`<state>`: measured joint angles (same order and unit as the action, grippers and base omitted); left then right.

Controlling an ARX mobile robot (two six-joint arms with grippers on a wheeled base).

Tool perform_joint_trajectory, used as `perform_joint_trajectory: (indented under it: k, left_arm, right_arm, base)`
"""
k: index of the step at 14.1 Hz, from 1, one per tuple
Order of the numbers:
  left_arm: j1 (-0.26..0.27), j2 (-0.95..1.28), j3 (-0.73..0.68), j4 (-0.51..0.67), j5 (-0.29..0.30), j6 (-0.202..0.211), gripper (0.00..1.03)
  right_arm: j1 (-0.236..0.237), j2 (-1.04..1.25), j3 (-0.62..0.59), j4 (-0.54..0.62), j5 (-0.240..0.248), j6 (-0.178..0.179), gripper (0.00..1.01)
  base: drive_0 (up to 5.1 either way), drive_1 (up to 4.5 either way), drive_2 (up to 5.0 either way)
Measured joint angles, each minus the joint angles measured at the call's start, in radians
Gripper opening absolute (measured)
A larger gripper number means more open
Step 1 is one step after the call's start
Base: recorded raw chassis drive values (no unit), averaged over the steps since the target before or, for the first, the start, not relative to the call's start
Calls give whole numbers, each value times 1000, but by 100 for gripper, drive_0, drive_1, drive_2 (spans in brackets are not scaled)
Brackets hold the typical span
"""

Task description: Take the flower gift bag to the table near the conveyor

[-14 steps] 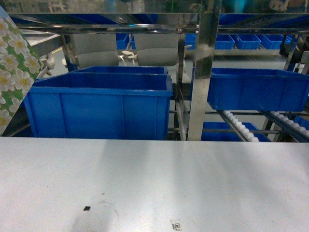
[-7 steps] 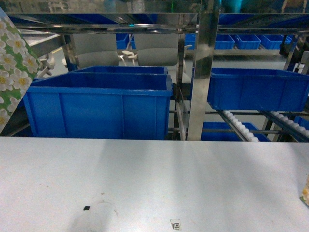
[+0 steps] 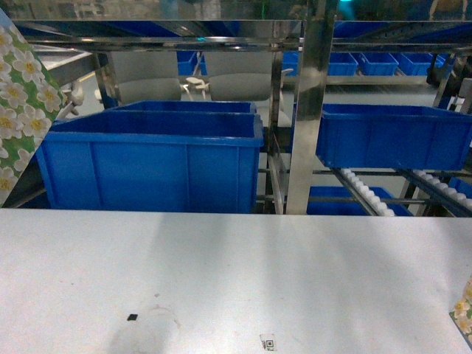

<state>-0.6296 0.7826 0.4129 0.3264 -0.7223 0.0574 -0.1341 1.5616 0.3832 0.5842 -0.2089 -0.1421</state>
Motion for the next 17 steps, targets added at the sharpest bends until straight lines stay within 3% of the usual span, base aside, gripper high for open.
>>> perform_joint_trajectory:
  k: [1,5,6,8,10,12,13,15,17]
  left_arm:
    - [0,0,0,0,0,0,2]
    - [0,0,0,0,0,0,2]
    - [0,0,0,0,0,0,2]
    - [0,0,0,0,0,0,2]
    - [0,0,0,0,0,0,2]
    - [0,0,0,0,0,0,2]
    - [0,0,0,0,0,0,2]
    - [0,0,0,0,0,0,2]
    - [0,0,0,0,0,0,2]
  right_arm:
    - [11,-76,-17,-8,16,15,42]
    - [11,-275,-54,-80,51,16,95]
    - [17,-340,-54,-99,74,25,100]
    - [25,-513,-54,-152,113,47,98]
    - [24,-682,-61,-240,164,96,98]
    - [66,-876,-95,-354,218,124,98]
    - [93,-969,-112,-431,237,134,98]
    - [93,-1171,-125,-611,276,150,98]
    - [169,-1356,-125,-790,365,161,98]
  base:
    - [0,0,0]
    - [0,0,0]
    - [0,0,0]
    - [0,0,0]
    - [0,0,0]
    - [0,0,0]
    - [0,0,0]
    - [0,0,0]
    - [0,0,0]
